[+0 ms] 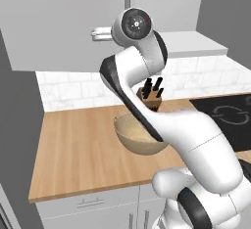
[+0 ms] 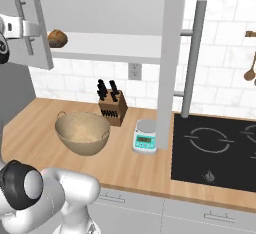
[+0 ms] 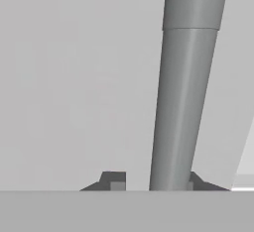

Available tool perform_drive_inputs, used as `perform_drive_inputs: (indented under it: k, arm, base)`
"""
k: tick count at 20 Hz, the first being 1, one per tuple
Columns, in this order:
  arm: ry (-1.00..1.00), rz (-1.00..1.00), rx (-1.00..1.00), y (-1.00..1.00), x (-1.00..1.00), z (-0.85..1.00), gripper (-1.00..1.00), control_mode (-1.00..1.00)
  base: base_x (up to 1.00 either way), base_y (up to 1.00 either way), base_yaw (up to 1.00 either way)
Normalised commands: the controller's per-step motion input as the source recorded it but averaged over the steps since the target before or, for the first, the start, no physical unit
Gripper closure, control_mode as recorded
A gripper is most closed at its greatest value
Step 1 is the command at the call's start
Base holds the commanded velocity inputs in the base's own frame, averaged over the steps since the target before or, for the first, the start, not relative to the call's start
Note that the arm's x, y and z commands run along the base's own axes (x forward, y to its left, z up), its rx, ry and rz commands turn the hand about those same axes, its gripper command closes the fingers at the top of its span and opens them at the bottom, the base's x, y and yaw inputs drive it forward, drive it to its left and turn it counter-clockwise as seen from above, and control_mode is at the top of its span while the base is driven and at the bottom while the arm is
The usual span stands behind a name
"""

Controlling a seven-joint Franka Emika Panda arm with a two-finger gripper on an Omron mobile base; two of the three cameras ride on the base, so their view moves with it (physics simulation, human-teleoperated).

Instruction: Open the cabinet, pick up the bread from the cabinet and place it in the basket. Then move the basket to the dining counter.

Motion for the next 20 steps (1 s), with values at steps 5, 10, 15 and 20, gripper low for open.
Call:
perform_drive_inputs:
  k: [5, 10, 15, 20]
  arm:
    - [-0.01, -0.14, 0.0, 0.82, -1.0, 0.12, 1.0, -1.0]
    - [0.0, -0.15, 0.0, 0.89, -1.0, 0.08, 1.0, -1.0]
    - [0.0, -0.11, 0.0, 0.59, -0.82, 0.0, -1.0, -1.0]
    - [0.0, -0.09, 0.05, -0.08, -0.82, 0.0, -1.0, -1.0]
  base:
    - [0.0, 0.0, 0.0]
    - [0.0, 0.0, 0.0]
    - [0.0, 0.0, 0.0]
    - [0.0, 0.0, 0.0]
